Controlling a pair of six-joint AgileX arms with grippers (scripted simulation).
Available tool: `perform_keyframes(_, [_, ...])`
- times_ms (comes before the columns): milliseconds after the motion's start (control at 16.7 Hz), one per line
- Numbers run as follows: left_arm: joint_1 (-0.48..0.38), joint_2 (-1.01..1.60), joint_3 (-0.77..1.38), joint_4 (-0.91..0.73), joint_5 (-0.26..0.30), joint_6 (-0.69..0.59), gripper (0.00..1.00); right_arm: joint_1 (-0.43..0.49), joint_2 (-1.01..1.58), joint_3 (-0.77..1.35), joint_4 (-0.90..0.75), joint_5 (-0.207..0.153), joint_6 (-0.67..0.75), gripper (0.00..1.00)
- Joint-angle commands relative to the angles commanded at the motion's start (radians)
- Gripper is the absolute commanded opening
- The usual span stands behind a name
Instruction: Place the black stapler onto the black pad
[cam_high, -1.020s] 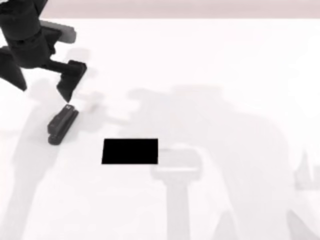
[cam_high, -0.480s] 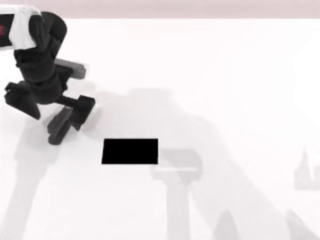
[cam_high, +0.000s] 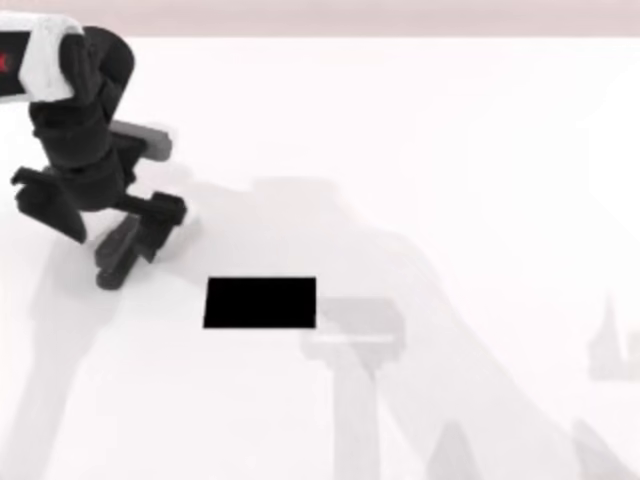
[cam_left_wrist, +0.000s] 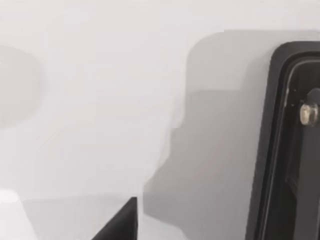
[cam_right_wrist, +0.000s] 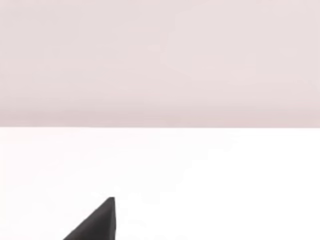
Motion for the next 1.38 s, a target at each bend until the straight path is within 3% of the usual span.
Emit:
perform_keyframes(540, [0.000,0.000,0.000,0.000,0.000,0.000,0.02,0.000,0.000,0.000,0.000,0.000,0.000,1.00])
perform_keyframes(1140, [0.000,-0.002,0.003,-0.003,0.000,0.002,0.00,0.000,0.000,0.000,0.000,0.000,0.000,1.00])
perform_keyframes(1380, [0.005,-0.026,0.100,-0.122,0.001,0.000,0.00,0.000,0.000,0.000,0.000,0.000,0.000,1.00])
